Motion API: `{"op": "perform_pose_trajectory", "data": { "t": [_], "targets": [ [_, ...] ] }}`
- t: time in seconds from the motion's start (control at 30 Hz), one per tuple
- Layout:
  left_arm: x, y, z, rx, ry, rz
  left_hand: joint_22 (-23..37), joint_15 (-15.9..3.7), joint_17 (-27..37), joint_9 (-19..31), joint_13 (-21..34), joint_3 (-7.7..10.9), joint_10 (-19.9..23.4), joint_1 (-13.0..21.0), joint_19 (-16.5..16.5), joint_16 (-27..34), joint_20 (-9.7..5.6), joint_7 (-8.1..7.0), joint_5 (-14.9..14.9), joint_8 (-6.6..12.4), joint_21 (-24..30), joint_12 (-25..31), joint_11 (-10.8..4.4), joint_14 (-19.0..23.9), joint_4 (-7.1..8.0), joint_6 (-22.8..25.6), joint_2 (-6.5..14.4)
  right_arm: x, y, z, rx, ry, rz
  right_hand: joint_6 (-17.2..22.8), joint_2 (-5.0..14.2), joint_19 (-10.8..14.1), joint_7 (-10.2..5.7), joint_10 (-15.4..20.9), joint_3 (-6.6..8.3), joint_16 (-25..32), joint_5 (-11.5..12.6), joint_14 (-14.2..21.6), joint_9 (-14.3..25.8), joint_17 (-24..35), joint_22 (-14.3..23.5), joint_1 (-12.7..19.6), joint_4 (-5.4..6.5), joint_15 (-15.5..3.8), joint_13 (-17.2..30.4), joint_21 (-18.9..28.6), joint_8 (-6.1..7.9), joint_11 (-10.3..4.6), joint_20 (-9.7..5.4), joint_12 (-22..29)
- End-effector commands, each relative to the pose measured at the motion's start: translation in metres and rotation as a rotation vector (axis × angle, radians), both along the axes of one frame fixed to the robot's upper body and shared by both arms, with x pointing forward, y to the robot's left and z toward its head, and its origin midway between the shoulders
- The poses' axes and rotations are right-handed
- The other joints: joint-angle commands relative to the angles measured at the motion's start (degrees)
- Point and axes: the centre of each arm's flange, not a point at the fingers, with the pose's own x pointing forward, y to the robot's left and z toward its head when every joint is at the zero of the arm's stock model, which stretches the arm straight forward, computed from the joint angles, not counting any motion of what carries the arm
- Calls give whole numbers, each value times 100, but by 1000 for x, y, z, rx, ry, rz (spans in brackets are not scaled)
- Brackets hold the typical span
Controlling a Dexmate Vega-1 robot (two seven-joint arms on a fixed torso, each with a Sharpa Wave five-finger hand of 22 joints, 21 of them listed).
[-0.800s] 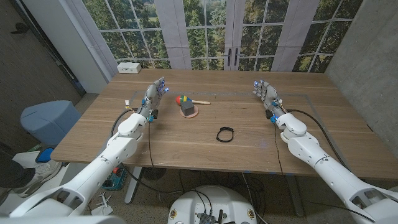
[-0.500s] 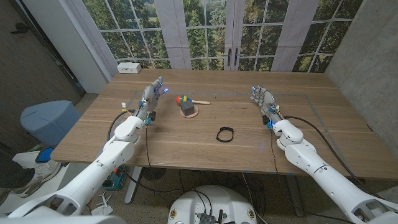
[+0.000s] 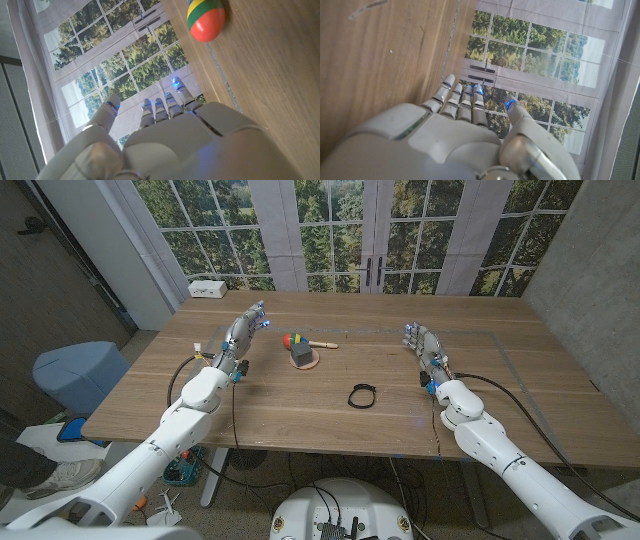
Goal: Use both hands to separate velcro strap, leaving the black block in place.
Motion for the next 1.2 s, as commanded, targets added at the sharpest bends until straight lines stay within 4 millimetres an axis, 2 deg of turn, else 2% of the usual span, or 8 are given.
{"op": "perform_pose_trajectory", "data": {
  "t": [0.03, 0.13, 0.2, 0.3, 0.57, 1.07, 1.2],
  "targets": [
    [-6, -15, 11, 136, -49, 94, 30, 81, 15, 29, 29, -14, 236, 151, 162, 17, 172, 27, -49, 54, -48, 49, -13, 251, -200, 234, -47, -19, 3, -5, -8, -32, -82, 115, 17, 141, -9, 105, 27, 50, 7, 121, 30, -19, 33, 120, -115, 14, -9, -4, 40, 7, -77, 55],
    [-8, -23, 15, 193, -64, 118, 35, 84, 24, 36, 40, -14, 437, 253, 216, 36, 218, 36, -71, 93, -98, 96, 12, 414, -263, 434, -69, -26, 1, -8, -8, -44, -108, 168, 20, 205, 11, 155, 32, 66, 15, 162, 32, -28, 35, 163, -171, 24, -16, -5, 51, 33, -57, 70],
    [-11, -28, 17, 216, -73, 127, 40, 67, 35, 43, 53, -8, 601, 361, 259, 67, 276, 51, -86, 111, -141, 133, -51, 592, -294, 567, -91, -29, 0, -9, -3, -49, -116, 213, 22, 261, 31, 196, 33, 86, 21, 207, 34, -34, 36, 195, -216, 55, -23, -6, 59, 51, -21, 82],
    [-14, -34, 20, 259, -90, 136, 46, 35, 44, 49, 67, -8, 801, 476, 297, 94, 322, 77, -96, 128, -188, 179, -31, 760, -309, 701, -125, -33, -1, -12, 11, -59, -125, 259, 25, 315, 41, 240, 32, 104, 27, 248, 36, -39, 38, 224, -256, 50, -28, -8, 67, 70, 24, 95],
    [-25, -46, 32, 369, -167, 144, 53, -2, 53, 57, 79, -2, 832, 618, 362, 72, 383, 29, -93, 171, -226, 158, -126, 798, -320, 907, -151, -44, -4, -17, 17, -83, -156, 345, 32, 449, 66, 307, 25, 139, 40, 317, 41, -44, 40, 280, -337, 85, -38, -6, 76, 104, 92, 111],
    [-51, -72, 49, 624, -301, 199, 63, -83, 60, 65, 89, -4, 858, 769, 490, 44, 400, -23, -92, 187, -239, 134, -163, 812, -314, 1077, -156, -66, -15, -31, 61, -109, -205, 427, 50, 610, 61, 395, 4, 189, 56, 399, 48, -35, 45, 329, -409, 96, -46, -14, 72, 112, 176, 133],
    [-57, -80, 53, 699, -336, 217, 65, -109, 62, 69, 92, -13, 836, 820, 493, 17, 398, -113, -92, 195, -260, 113, -194, 769, -313, 1152, -166, -70, -16, -33, 63, -119, -211, 461, 59, 629, 65, 403, -1, 207, 61, 423, 51, -27, 47, 341, -422, 117, -47, -24, 76, 109, 210, 133]
  ]
}}
